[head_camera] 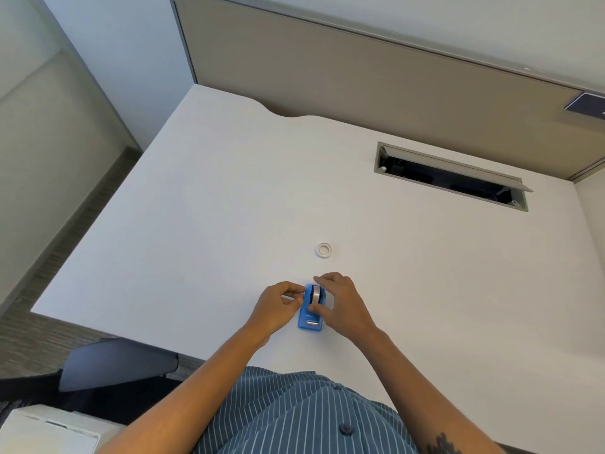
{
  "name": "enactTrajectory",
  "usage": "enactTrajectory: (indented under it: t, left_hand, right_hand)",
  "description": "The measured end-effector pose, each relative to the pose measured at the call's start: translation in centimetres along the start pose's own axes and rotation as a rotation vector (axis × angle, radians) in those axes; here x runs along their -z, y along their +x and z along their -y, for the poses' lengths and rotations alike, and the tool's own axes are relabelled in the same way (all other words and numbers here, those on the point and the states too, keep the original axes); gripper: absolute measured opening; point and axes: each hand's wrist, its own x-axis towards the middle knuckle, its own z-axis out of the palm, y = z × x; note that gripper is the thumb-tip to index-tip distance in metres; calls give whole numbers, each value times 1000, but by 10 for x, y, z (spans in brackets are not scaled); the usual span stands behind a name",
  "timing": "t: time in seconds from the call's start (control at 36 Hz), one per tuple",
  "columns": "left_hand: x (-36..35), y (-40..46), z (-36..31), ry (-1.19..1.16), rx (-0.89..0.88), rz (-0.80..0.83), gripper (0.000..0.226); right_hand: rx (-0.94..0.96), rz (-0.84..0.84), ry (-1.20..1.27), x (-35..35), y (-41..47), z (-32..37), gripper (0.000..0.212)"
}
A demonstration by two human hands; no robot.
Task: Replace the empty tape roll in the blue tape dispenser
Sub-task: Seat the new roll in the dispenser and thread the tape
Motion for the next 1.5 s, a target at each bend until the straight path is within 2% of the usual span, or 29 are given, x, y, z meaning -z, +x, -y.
enactTrajectory:
  t: [0.19, 0.36, 0.75, 0.83, 1.0, 1.14, 1.5]
  left_hand:
    - [-1, 1, -2, 8, -3, -2, 25]
    - [-2, 2, -2, 3, 3, -4, 24]
    - [-1, 2, -2, -3, 6, -6, 24]
    - [-1, 2, -2, -5, 5, -6, 24]
    - [-1, 2, -1, -18, 1, -3, 23]
    - [0, 2, 1, -17, 0, 2, 23]
    - [-2, -1, -4, -3, -29, -15, 28]
  right_hand:
    - [-33, -33, 46, 5, 0, 1, 67]
    - [-28, -58, 54, 4, 2, -1, 57]
    - [53, -124, 30, 3, 3, -1, 6]
    - [48, -113, 21, 2, 2, -1, 10]
    - [26, -42, 11, 2, -3, -1, 36]
    - [21, -20, -14, -1, -6, -2, 48]
    - [27, -9, -52, -3, -5, -1, 49]
